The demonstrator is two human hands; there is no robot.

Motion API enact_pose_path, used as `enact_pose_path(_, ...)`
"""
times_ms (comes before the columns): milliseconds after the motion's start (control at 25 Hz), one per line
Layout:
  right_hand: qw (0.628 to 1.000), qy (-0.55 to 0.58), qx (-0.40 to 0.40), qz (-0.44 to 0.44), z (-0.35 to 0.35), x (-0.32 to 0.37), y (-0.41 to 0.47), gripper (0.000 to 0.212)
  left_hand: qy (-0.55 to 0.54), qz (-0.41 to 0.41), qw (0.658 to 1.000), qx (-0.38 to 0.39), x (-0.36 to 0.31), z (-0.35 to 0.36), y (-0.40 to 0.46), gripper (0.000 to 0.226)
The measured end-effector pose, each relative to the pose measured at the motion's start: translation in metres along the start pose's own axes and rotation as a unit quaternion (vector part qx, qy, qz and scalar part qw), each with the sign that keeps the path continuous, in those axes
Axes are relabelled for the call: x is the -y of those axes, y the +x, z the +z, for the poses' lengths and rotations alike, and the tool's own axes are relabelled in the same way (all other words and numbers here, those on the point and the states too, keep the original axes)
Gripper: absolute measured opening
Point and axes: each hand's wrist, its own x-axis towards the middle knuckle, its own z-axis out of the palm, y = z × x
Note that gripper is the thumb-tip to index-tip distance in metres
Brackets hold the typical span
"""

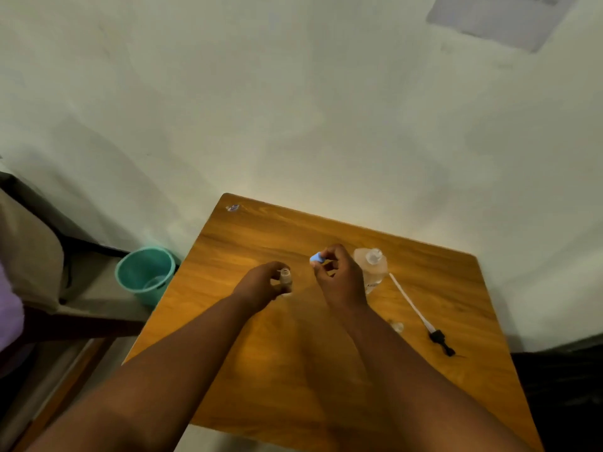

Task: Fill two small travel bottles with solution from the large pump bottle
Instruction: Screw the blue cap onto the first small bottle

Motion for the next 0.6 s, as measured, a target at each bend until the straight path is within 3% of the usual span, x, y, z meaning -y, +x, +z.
enact_pose_path(280,0.987,0.117,0.057,-0.092,-0.059,0.173,0.046,0.018,-0.071,0.139,0.987,-0.028,-0.146,-0.162,-0.059,0.033)
enact_pose_path(600,0.962,0.165,0.038,-0.215,-0.186,0.365,0.025,0.015,-0.2,0.274,0.941,-0.01,-0.307,-0.265,-0.159,0.026)
